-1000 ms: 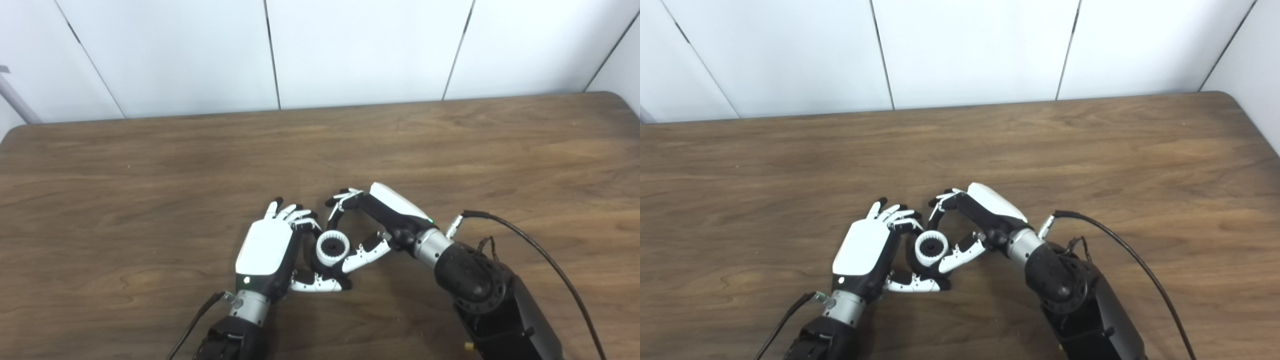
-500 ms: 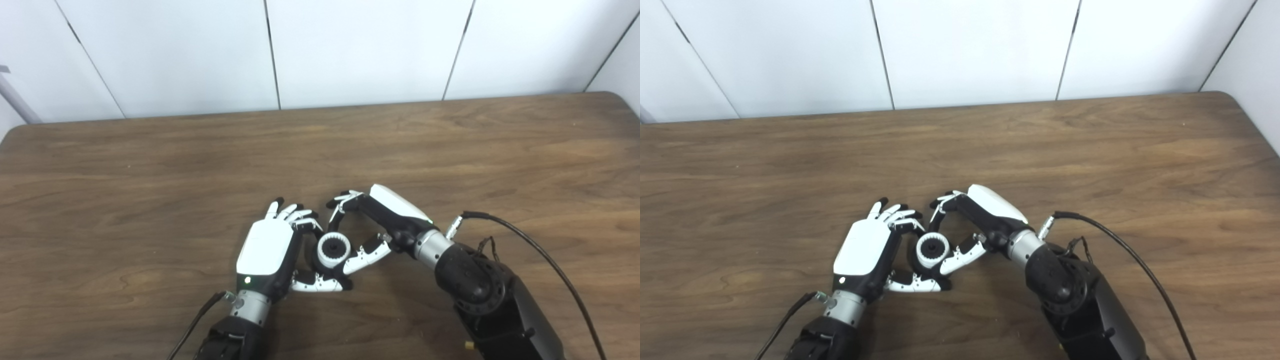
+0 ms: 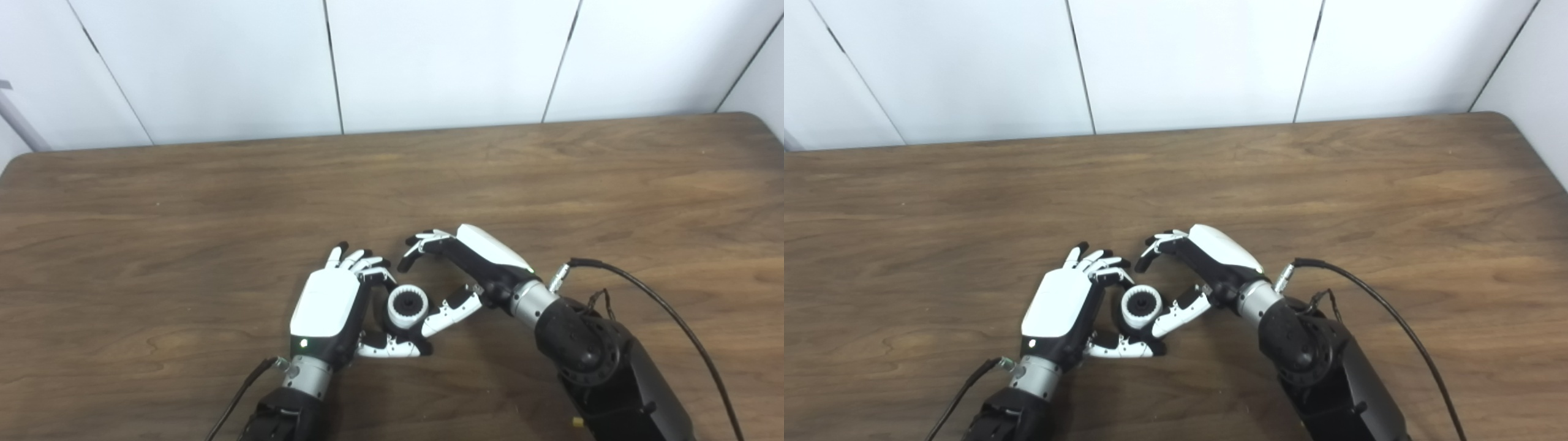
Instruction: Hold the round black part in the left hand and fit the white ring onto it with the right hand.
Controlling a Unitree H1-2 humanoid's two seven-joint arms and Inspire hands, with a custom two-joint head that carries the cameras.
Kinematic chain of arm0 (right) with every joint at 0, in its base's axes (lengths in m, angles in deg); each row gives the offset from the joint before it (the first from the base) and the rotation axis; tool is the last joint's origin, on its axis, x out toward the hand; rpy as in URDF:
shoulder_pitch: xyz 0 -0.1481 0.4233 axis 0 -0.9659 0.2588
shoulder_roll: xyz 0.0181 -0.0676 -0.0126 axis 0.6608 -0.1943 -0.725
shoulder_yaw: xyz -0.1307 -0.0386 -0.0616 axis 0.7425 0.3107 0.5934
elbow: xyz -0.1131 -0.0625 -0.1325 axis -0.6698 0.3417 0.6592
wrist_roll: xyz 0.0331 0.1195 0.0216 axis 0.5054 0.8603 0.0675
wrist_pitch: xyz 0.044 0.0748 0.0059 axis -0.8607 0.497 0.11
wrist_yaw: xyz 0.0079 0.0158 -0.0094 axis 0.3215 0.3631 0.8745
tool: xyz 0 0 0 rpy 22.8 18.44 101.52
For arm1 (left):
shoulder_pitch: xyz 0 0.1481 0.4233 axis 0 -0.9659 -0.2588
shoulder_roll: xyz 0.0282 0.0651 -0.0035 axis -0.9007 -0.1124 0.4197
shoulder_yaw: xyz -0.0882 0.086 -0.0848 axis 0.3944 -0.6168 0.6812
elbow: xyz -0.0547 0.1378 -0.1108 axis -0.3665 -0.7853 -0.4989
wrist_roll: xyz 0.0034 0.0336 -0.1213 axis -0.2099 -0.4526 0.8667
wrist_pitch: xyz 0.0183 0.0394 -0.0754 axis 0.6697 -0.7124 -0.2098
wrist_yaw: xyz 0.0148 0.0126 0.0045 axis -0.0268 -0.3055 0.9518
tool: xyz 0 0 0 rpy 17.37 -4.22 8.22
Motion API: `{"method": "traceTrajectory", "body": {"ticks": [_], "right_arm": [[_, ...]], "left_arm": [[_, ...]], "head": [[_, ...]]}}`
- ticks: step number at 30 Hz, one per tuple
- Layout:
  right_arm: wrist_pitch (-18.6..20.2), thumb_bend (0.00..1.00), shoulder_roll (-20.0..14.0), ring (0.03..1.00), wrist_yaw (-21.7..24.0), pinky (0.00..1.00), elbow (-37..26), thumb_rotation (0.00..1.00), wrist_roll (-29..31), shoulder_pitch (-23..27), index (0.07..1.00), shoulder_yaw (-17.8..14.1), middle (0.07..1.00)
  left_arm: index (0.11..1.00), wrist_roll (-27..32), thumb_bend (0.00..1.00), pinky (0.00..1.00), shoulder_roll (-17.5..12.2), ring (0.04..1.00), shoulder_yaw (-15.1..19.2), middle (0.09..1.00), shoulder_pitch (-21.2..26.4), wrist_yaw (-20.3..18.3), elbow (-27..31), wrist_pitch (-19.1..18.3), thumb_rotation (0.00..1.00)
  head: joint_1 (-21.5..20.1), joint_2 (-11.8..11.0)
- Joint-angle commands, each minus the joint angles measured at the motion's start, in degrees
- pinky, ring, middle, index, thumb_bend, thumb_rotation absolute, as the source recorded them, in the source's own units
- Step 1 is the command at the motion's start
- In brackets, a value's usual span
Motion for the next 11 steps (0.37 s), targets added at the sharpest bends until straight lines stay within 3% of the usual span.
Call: {"method": "traceTrajectory", "body": {"ticks": [1, 11], "right_arm": [[-1.5, 1.0, -0.3, 0.952, -1.4, 0.88, -1.2, 0.27, -0.3, 1.3, 0.684, -0.6, 0.887], [-0.1, 1.0, -1.4, 0.944, -0.3, 0.87, -2.9, 0.26, -0.7, 1.1, 0.705, -2.0, 0.885]], "left_arm": [[0.488, -0.1, 0.52, 1.0, 0.1, 0.886, -0.4, 0.795, -0.1, -1.1, -0.5, 0.2, 0.05], [0.49, -0.2, 0.52, 1.0, -0.5, 0.892, 0.0, 0.799, 0.0, -1.2, -0.7, 0.1, 0.06]], "head": [[0.0, 0.1], [-0.4, -0.2]]}}
